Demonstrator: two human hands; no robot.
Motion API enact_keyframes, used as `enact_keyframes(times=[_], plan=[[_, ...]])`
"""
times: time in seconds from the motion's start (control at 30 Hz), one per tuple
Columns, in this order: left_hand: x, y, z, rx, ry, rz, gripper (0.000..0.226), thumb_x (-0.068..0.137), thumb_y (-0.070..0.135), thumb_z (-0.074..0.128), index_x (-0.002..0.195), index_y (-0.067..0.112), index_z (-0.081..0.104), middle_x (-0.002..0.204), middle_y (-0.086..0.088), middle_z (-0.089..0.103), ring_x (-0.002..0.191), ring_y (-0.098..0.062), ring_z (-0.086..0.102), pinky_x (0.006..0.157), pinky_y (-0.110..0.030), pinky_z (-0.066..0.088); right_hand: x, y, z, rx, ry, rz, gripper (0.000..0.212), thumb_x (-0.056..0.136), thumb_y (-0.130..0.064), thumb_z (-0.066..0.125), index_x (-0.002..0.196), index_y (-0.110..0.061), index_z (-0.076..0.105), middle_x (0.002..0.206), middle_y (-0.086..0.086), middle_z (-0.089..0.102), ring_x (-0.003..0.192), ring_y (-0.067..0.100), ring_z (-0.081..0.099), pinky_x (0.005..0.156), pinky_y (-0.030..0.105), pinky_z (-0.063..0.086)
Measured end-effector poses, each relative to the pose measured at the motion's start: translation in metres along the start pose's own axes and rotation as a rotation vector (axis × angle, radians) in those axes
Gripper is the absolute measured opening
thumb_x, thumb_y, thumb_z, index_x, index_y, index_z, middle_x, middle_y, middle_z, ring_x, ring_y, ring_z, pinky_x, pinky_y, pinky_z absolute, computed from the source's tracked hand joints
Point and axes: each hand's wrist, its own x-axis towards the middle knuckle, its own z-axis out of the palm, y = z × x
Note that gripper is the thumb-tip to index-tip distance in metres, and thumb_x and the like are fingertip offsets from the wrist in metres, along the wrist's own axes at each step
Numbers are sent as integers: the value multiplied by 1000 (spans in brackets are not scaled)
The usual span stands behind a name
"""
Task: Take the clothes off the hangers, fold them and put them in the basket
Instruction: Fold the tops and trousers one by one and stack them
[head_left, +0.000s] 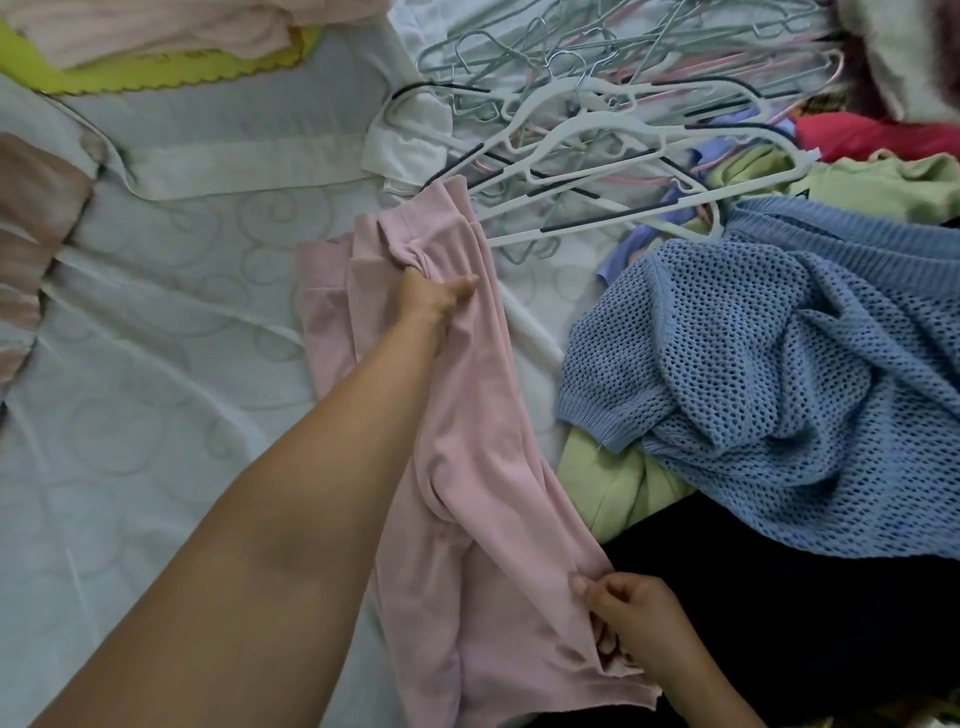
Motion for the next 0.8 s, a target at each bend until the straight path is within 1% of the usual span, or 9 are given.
enact_keyframes(times=[0.1, 0.23, 0.3, 0.4, 0.5, 0.57, 0.63, 0.7, 0.8], plan=[[2, 3, -1, 38, 36, -11, 52, 72, 12, 77, 118, 0, 54, 112, -15, 63, 101, -31, 62, 90, -45, 51, 0, -3, -1, 33, -1, 19, 44, 88, -13, 63, 47, -4, 47, 34, 1, 46, 26, 7, 38, 30, 14, 25], [-11, 15, -21, 127, 237, 265, 29, 77, 8, 68, 104, 3, 60, 94, -8, 61, 90, -19, 60, 84, -30, 49, -1, -3, -1, 70, -22, 46, 43, 88, -15, 62, 50, -5, 48, 35, 1, 46, 26, 7, 37, 30, 14, 25], [-15, 12, -37, 56, 259, 302, 20, 80, 8, 68, 98, 6, 60, 92, -6, 61, 85, -16, 60, 79, -27, 48, -2, -3, -1, 67, -23, 38, 42, 88, -15, 63, 50, -5, 49, 37, 2, 47, 27, 8, 38, 30, 15, 25], [-7, -10, -58, 12, 156, 171, 17, 82, 0, 65, 96, 9, 60, 89, -2, 61, 73, -5, 60, 67, -20, 49, -1, -1, 0, 57, -14, 22, 41, 87, -16, 64, 50, -6, 50, 38, 2, 49, 29, 7, 39, 30, 15, 25], [0, -19, -67, -103, 40, -17, 35, 81, -4, 64, 114, 6, 60, 97, -8, 65, 88, -22, 62, 77, -32, 54, -1, 0, 0, 51, -14, 14, 40, 88, -17, 63, 51, -6, 50, 38, 1, 49, 29, 6, 39, 31, 14, 25], [3, -16, -70, -119, 76, -2, 36, 81, -4, 64, 116, 6, 58, 101, -11, 65, 91, -24, 62, 82, -36, 54, 0, 1, -1, 46, -12, 20, 40, 88, -17, 63, 51, -6, 50, 38, 1, 49, 29, 7, 39, 31, 14, 25], [-7, -18, -73, -131, 84, 3, 36, 82, 0, 65, 118, 2, 56, 102, -12, 63, 86, -24, 62, 79, -36, 55, 2, 1, -1, 31, -5, 34, 41, 88, -19, 64, 51, -6, 50, 38, 1, 50, 29, 8, 39, 31, 14, 25], [-32, -32, -76, -153, 13, -71, 34, 84, 9, 67, 116, 4, 55, 101, -12, 63, 79, -21, 63, 71, -33, 57, 2, 1, 0, 17, 15, 31, 42, 87, -21, 65, 50, -7, 49, 39, 2, 50, 29, 8, 39, 31, 14, 24], [-82, -70, -80, -94, -62, -184, 25, 82, 16, 70, 102, 7, 58, 104, -13, 65, 87, -24, 62, 83, -40, 54, 0, 0, 2, -6, 46, 14, 44, 86, -22, 66, 48, -8, 48, 40, 4, 50, 29, 9, 38, 31, 15, 25]])
